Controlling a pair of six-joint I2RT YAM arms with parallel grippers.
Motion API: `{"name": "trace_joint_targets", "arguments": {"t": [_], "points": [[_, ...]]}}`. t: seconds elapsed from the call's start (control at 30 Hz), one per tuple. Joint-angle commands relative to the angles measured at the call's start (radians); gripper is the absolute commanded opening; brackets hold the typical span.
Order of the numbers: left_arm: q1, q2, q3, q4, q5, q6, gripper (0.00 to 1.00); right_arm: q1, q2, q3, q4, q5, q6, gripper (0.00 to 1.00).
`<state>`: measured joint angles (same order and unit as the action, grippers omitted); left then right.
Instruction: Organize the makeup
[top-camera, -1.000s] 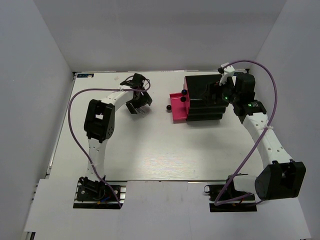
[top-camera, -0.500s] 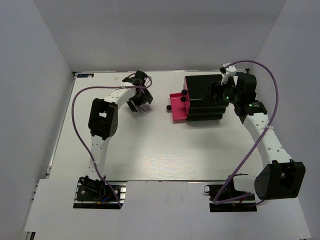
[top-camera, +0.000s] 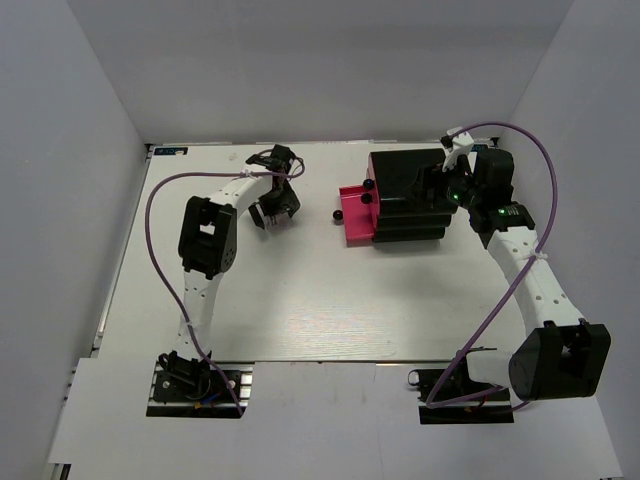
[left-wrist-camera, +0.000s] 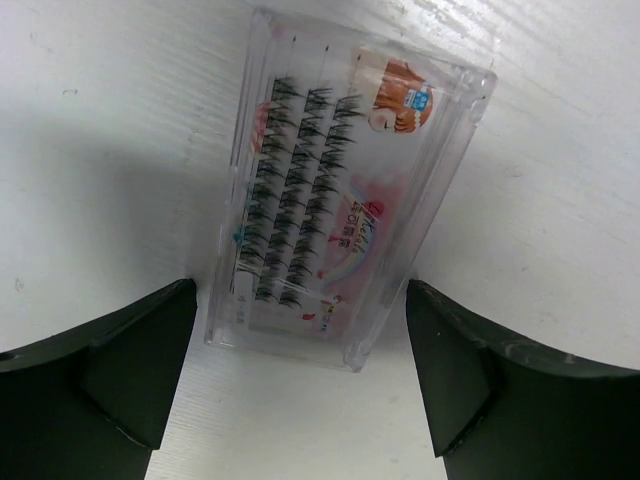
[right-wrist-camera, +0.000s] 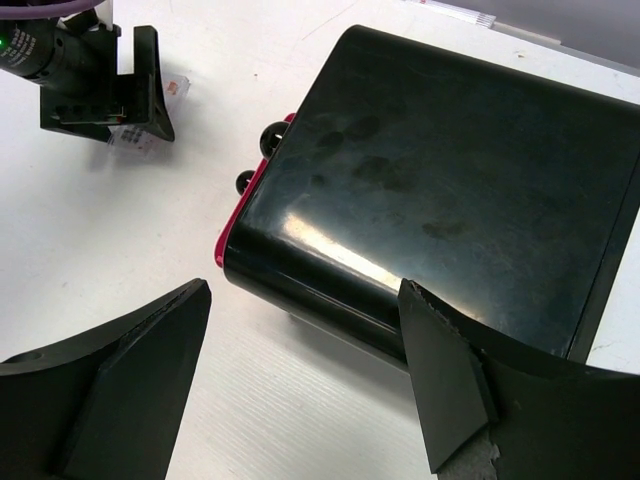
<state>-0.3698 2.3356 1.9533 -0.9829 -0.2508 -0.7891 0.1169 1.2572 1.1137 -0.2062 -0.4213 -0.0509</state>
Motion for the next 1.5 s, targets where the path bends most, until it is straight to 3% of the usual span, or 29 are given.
{"name": "trace_joint_targets", "arguments": {"t": [0.0, 0.3, 0.67, 0.73, 0.83, 0.87, 1.03, 1.23, 1.47], "points": [[0.012, 0.047, -0.086, -0.048, -0.027, 0.021, 0.93, -0.011, -0.032, -0.003, 0.042, -0.019, 0.016, 0.81], [0.012, -0.024, -0.108, -0.002, -0.076, 0.106, 0.92, -0.016, -0.028, -0.008, 0.05, -0.037, 0.022, 0.8], [0.031, 0.065, -0.034, 0.05, -0.038, 0.278, 0.86, -0.017, -0.024, -0.011, 0.054, -0.039, 0.025, 0.8], [0.031, 0.065, -0.042, 0.055, -0.03, 0.283, 0.82, -0.019, -0.019, -0.012, 0.054, -0.04, 0.025, 0.8], [0.031, 0.03, -0.083, 0.085, -0.012, 0.301, 0.64, -0.016, -0.013, -0.014, 0.054, -0.043, 0.025, 0.8], [0.031, 0.015, -0.1, 0.114, 0.002, 0.316, 0.53, -0.017, -0.01, -0.014, 0.054, -0.046, 0.025, 0.79], [0.009, -0.126, -0.249, 0.205, 0.061, 0.347, 0.24, -0.02, -0.005, -0.017, 0.054, -0.048, 0.025, 0.78], [-0.024, -0.396, -0.419, 0.426, 0.373, 0.329, 0.19, -0.026, 0.002, -0.02, 0.06, -0.043, 0.02, 0.7], [-0.084, -0.415, -0.415, 0.575, 0.594, 0.234, 0.18, -0.039, 0.008, -0.02, 0.06, -0.047, 0.022, 0.66]]}}
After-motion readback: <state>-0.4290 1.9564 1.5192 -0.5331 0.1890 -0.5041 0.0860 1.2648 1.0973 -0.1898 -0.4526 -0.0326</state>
